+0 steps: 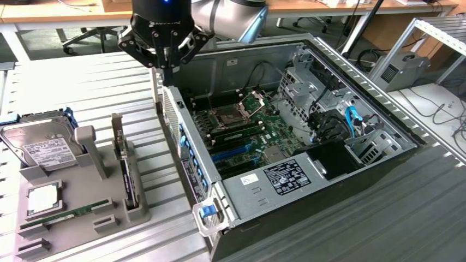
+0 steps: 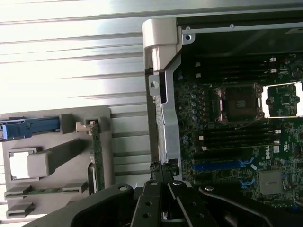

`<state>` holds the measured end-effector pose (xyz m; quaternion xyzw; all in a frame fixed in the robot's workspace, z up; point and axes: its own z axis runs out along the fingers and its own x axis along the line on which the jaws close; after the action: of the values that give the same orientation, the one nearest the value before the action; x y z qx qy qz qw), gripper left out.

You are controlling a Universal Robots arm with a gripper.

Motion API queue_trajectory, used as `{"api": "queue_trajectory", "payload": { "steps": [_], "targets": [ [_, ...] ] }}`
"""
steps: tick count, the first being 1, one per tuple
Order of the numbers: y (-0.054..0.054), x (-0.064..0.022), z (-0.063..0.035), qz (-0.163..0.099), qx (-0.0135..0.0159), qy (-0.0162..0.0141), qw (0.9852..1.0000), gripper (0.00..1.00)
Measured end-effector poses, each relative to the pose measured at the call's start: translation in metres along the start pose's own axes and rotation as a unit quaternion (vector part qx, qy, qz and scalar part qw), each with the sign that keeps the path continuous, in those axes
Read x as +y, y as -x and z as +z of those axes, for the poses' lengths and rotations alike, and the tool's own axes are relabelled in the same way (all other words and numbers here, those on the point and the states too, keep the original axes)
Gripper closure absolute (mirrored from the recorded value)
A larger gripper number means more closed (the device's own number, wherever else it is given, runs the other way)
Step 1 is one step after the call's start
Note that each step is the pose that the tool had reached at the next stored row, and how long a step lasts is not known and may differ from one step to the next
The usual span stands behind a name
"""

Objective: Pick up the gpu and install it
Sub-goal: 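Reach for the gpu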

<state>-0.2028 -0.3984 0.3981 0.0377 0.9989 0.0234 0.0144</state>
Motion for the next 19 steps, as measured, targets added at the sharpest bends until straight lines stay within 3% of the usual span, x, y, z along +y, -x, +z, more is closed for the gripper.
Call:
{"api": "queue_trajectory", "payload": {
  "steps": [19],
  "targets": [
    [-0.0055,-0.0004,-0.0001,0.000,0.0000,-0.0001,1.0000,0.89]
  ]
}}
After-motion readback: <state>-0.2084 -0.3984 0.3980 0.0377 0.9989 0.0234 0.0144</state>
